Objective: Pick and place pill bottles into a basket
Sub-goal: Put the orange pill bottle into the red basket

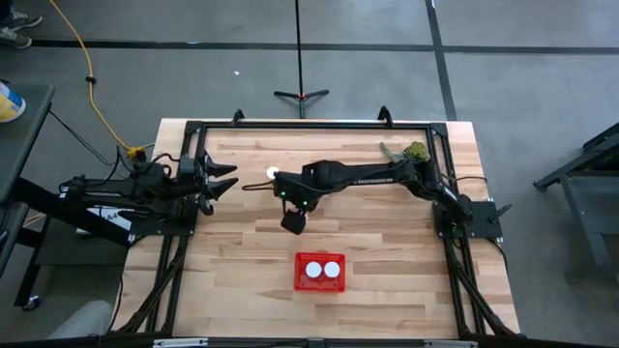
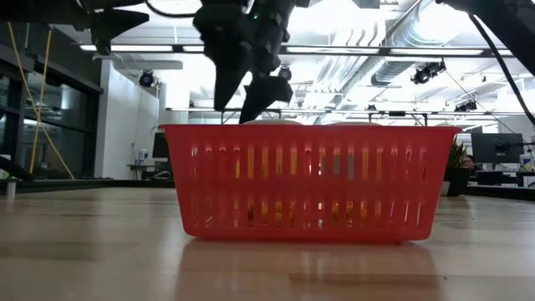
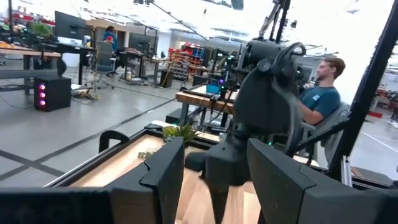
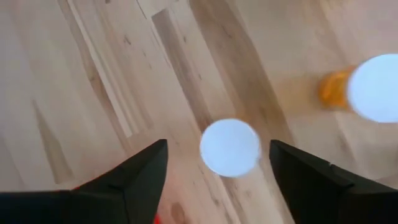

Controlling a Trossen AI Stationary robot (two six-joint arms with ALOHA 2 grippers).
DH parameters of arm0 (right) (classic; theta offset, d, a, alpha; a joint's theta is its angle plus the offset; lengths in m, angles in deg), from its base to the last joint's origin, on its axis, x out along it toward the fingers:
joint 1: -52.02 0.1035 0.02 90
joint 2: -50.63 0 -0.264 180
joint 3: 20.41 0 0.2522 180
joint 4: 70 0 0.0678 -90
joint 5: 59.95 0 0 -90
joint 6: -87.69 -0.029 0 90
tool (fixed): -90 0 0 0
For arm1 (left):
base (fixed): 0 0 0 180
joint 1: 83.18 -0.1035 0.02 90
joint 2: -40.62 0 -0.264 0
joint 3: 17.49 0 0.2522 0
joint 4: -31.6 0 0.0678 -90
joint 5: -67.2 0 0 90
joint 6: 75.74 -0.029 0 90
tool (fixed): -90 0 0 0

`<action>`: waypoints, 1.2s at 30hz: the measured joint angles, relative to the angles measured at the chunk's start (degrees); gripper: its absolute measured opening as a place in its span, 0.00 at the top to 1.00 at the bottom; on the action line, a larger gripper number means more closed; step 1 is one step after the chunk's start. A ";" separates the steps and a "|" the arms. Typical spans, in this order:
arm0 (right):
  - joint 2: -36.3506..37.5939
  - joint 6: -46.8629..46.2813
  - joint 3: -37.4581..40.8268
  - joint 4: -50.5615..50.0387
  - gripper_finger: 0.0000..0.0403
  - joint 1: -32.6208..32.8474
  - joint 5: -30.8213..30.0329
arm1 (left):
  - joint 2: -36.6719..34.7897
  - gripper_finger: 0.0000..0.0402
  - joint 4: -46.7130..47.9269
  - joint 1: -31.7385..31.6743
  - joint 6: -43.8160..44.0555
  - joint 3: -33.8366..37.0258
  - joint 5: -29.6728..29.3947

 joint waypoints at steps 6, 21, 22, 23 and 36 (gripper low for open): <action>-2.82 -1.25 0.00 0.31 0.15 0.11 0.21 | 0.00 0.47 -0.04 0.00 0.02 0.00 1.93; -4.99 -0.60 -0.02 -3.67 0.08 -1.36 -3.20 | 0.00 0.47 -0.04 0.00 0.04 0.00 1.92; -4.99 -0.31 -0.02 -3.74 0.08 -1.46 -2.36 | 0.00 0.47 -0.04 0.00 0.04 0.00 1.92; -4.99 0.20 -0.02 -3.73 0.08 -1.49 -1.97 | 0.00 0.47 -0.04 0.00 0.04 0.00 1.92; -7.47 -0.36 -0.09 -2.08 0.08 -1.40 0.54 | -0.02 0.47 -0.04 0.00 0.04 0.00 1.89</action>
